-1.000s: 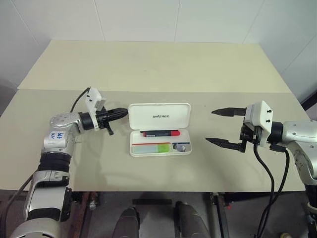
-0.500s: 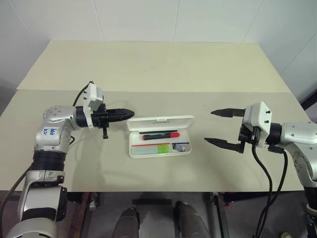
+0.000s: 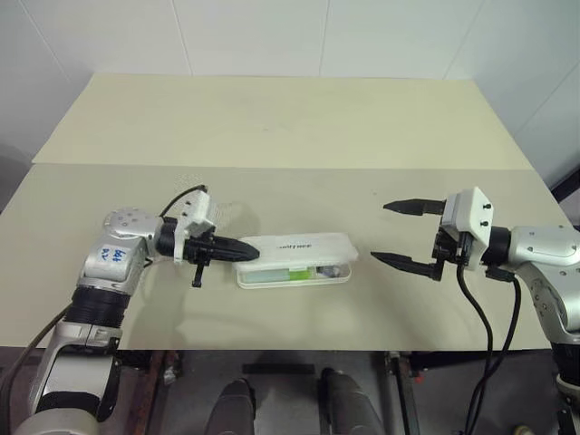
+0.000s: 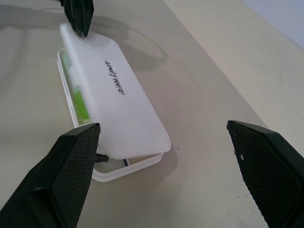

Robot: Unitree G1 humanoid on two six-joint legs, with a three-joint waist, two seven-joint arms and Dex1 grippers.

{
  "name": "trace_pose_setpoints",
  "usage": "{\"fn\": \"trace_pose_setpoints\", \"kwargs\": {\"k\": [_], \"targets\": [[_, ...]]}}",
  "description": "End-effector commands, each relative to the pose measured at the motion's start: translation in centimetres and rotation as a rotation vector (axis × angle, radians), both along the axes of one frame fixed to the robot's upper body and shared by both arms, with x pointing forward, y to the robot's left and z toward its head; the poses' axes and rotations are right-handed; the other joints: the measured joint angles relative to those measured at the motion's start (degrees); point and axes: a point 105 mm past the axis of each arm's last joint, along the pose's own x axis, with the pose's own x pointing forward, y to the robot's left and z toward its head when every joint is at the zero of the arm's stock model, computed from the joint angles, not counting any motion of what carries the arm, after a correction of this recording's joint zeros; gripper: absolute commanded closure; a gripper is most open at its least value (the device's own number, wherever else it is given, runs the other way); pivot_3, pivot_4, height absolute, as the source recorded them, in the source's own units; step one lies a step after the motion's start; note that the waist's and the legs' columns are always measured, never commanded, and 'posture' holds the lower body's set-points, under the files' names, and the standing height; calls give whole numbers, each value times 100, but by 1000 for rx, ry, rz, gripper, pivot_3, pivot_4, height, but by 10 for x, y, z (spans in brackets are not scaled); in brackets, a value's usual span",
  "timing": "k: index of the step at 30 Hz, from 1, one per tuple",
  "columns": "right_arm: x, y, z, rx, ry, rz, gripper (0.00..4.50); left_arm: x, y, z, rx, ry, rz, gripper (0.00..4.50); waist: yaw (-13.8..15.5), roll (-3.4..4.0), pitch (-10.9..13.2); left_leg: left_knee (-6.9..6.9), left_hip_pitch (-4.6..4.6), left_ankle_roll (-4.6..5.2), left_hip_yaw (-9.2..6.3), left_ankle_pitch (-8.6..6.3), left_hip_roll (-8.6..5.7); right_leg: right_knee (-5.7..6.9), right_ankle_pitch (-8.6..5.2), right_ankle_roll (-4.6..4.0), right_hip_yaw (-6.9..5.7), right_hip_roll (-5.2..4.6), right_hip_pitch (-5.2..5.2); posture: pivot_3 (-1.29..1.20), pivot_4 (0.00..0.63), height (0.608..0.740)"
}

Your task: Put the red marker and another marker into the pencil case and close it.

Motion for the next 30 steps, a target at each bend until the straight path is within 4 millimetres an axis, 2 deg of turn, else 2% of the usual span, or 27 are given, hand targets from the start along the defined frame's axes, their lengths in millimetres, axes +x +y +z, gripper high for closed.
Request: {"fn": "trace_pose_setpoints", "kwargs": {"k": [1,12,14,30], "targets": [[-6,6,9,13,-44,14,0,3,3,-12,53,4,25,4457,-3,0,0,0,1,0,0,0,0,1,0,0,0,0,0,0,150,740],[-10,12,12,37,-62,1,0,15,-7,-34,133,25,43,4457,21,4,-3,8,7,3,0,2,0,1,-10,-23,0,-1,12,0,150,740],[-11,13,10,43,-60,-3,0,14,-9,-36,150,24,34,4457,22,3,-5,12,8,4,0,3,-1,0,-23,-50,0,-2,15,0,150,740],[-10,19,4,81,-62,-14,0,11,-32,-39,201,51,-20,4457,19,13,-12,12,14,7,0,8,-2,-3,-26,-57,2,-1,23,0,150,740]]}}
